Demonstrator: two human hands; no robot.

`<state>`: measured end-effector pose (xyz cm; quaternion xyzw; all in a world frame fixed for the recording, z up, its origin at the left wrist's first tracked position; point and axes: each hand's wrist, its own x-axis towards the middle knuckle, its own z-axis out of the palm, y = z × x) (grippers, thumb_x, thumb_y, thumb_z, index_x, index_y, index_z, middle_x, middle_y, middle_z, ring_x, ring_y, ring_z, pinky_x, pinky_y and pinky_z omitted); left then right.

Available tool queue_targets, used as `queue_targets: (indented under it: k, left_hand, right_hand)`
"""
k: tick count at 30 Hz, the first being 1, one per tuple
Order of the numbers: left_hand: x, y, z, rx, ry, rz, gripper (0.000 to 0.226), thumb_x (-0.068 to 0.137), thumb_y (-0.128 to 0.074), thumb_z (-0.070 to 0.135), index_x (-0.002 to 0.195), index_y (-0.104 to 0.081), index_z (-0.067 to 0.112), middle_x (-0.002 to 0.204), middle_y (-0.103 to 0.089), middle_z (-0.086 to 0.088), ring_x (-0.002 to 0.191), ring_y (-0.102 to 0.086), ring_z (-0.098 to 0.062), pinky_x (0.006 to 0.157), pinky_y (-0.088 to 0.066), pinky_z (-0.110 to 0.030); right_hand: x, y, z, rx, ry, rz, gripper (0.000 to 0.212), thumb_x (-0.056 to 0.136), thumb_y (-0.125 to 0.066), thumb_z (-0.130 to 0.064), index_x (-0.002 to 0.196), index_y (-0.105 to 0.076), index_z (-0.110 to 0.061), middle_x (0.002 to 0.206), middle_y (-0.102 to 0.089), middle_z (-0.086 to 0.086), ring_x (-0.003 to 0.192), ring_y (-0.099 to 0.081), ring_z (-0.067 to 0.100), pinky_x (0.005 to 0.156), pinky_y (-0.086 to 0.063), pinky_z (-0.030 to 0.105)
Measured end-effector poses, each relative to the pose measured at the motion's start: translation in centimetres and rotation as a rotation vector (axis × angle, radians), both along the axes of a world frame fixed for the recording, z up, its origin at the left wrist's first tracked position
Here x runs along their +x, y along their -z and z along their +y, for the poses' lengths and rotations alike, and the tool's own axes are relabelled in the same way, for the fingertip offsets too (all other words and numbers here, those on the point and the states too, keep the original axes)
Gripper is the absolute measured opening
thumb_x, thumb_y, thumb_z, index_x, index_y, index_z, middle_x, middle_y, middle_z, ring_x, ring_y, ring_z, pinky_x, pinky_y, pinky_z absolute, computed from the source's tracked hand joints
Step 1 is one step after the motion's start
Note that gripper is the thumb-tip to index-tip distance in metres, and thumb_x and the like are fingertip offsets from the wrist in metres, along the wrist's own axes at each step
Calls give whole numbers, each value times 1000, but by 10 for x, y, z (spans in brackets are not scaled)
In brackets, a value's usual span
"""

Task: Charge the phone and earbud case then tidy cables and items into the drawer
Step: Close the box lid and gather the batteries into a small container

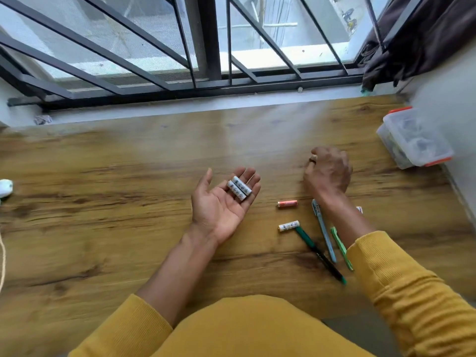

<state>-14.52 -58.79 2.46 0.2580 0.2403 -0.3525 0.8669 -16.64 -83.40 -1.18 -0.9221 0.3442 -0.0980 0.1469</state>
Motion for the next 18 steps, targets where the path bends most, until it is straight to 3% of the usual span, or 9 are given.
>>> queue_targets:
  k: [5,11,15,18]
  left_hand:
    - [-3,1,0,-4,31,-8,70,105,-49,53,138,-58,-7,145,-61,-27,141,-56,-42,122,-41,-53]
    - [-10,1,3,18,45,-14,69,105,-50,52,137,-59,-7,143,-62,-28,140,-57,-44,120,-43,-53]
    - [-18,0,4,21,56,-31,67,103,-51,52,136,-60,-7,138,-65,-27,139,-58,-43,121,-42,-53]
    - [-26,-2,6,22,58,-47,70,105,-49,52,143,-54,-7,142,-63,-27,136,-61,-40,121,-42,-52]
  right_hand:
    - [-1,4,-9,-18,-3,26,12,95,-64,-17,103,-72,-13,109,-68,15,108,-57,37,87,-52,48]
    - [-8,-5,8,108,-20,-105,11,98,-67,-17,105,-74,-14,102,-70,12,93,-61,27,71,-45,34]
    - [-18,-37,56,269,-194,-308,14,95,-69,-31,104,-77,-23,91,-76,-2,81,-71,16,71,-58,35]
    - [-32,-57,93,347,-331,-353,16,93,-71,-34,105,-76,-26,86,-75,-8,74,-69,9,72,-58,32]
